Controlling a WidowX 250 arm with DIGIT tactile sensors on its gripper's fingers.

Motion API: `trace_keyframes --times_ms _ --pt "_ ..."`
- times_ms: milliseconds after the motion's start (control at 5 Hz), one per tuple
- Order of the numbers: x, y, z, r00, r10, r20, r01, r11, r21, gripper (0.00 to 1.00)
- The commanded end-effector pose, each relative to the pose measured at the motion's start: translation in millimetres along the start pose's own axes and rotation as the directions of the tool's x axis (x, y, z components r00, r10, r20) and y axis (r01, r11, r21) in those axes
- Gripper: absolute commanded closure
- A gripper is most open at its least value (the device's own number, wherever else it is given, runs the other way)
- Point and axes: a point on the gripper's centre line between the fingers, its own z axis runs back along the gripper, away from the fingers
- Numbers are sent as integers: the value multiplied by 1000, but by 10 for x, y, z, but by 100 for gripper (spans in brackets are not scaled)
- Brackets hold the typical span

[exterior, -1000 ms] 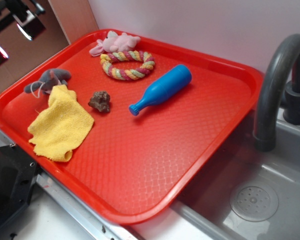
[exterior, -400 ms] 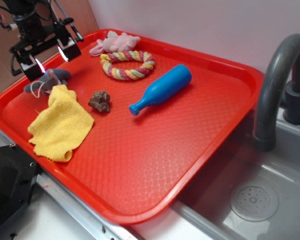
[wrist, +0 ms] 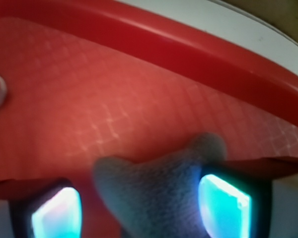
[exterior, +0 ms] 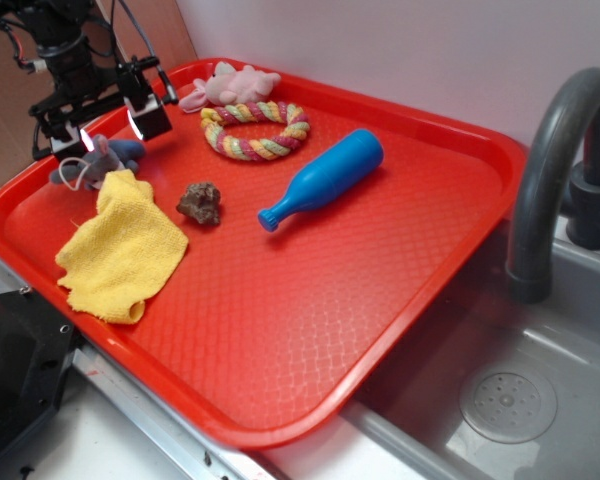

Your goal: Grab the gray animal.

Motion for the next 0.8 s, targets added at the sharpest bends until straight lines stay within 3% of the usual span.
trace_keyframes --times_ms 0,200,400,600 --pt "-83 281 -157 998 33 49 -35 998 45 51" --pt "-78 289 -168 998 44 55 -47 998 40 100" --pt "-85 317 -169 997 45 67 -48 998 42 100" --pt "-11 276 193 999 -18 36 19 1000 -24 100"
